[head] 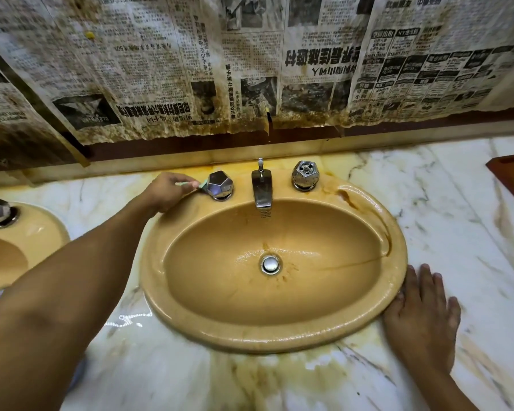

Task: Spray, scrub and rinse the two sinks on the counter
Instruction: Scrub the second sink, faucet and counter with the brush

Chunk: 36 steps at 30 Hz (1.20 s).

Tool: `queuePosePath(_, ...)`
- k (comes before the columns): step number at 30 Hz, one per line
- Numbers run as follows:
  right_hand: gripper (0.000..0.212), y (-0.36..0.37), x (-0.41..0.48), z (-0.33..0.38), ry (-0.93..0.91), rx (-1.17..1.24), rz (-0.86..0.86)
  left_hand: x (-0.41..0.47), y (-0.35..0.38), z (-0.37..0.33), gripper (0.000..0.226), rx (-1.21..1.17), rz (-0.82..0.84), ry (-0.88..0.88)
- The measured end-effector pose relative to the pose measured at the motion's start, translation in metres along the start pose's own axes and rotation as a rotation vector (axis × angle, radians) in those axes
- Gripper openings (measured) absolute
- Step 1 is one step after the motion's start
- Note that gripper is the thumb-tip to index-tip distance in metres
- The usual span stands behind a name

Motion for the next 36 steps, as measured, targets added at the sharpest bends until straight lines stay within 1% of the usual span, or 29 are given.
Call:
queuePosePath(4,0.068,0.001,-0.001,-0.001,0.000,0.015,-0.006,0.017,-0.007,-0.011,0.023,0.128,0.070,0.008)
queuePosePath(7,0.068,0.001,0.000,-0.001,0.001,0.019,-0.005,0.008,-0.023,0.004,0.023,0.237,0.094,0.098)
queuePosePath(8,0.068,0.001,0.000,0.000,-0.002,0.016,-0.009,0.003,-0.028,0.013,0.023,0.255,0.062,0.140)
queuePosePath(9,0.067,0.001,0.000,0.000,-0.007,0.012,-0.013,-0.003,-0.032,0.020,0.023,0.252,-0.021,0.181)
queuePosePath(11,0.067,0.001,0.000,0.000,-0.011,0.003,-0.010,-0.015,-0.039,0.022,0.024,0.190,-0.243,0.224)
queuePosePath(12,0.067,0.001,0.000,0.000,-0.012,0.000,-0.003,-0.021,-0.038,0.017,0.025,0.184,-0.301,0.265)
queuePosePath(13,0.067,0.001,0.000,0.000,-0.013,-0.002,0.003,-0.026,-0.033,0.009,0.026,0.228,-0.307,0.326)
queuePosePath(16,0.067,0.001,0.000,-0.001,-0.015,-0.006,0.005,-0.039,-0.014,-0.021,0.030,0.521,-0.273,0.546)
queuePosePath(18,0.067,0.001,0.000,-0.001,-0.012,0.000,0.000,-0.041,-0.011,-0.034,0.033,0.653,-0.315,0.568)
queuePosePath(21,0.066,0.000,0.000,-0.001,-0.014,0.001,-0.009,-0.039,-0.011,-0.041,0.035,0.712,-0.353,0.536)
queuePosePath(24,0.066,0.000,0.000,-0.001,-0.023,-0.003,-0.021,-0.048,-0.006,-0.045,0.032,0.770,-0.296,0.616)
queuePosePath(25,0.066,0.000,0.000,-0.001,-0.023,-0.002,-0.020,-0.051,-0.007,-0.046,0.033,0.773,-0.300,0.623)
queuePosePath(27,0.066,0.000,0.000,-0.001,-0.019,0.006,-0.015,-0.056,-0.014,-0.043,0.034,0.757,-0.347,0.610)
queuePosePath(28,0.066,0.000,0.000,-0.001,-0.018,0.008,-0.015,-0.061,-0.015,-0.041,0.034,0.759,-0.365,0.630)
queuePosePath(30,0.066,0.001,-0.001,-0.001,-0.022,0.012,-0.029,-0.078,-0.006,-0.033,0.031,0.822,-0.342,0.769)
queuePosePath(31,0.065,0.001,-0.001,-0.001,-0.027,0.013,-0.038,-0.088,0.003,-0.029,0.029,0.870,-0.293,0.837)
queuePosePath(32,0.065,0.001,0.000,-0.001,-0.028,0.014,-0.042,-0.098,0.010,-0.025,0.028,0.909,-0.247,0.859)
queuePosePath(33,0.065,0.001,0.000,-0.001,-0.028,0.013,-0.041,-0.102,0.015,-0.021,0.028,0.928,-0.224,0.833)
queuePosePath(36,0.066,0.000,-0.001,0.000,-0.026,0.011,-0.030,-0.097,0.020,-0.018,0.029,0.922,-0.282,0.683)
Point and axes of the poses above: each hand's wrist, its own x-axis towards the middle knuckle, its own y-axis out of the palm, z = x × y, the point moved 1 cm from there along x, towards the middle knuckle, and after that the axes turned 11 degrees about -z, right-handed, at the moved point
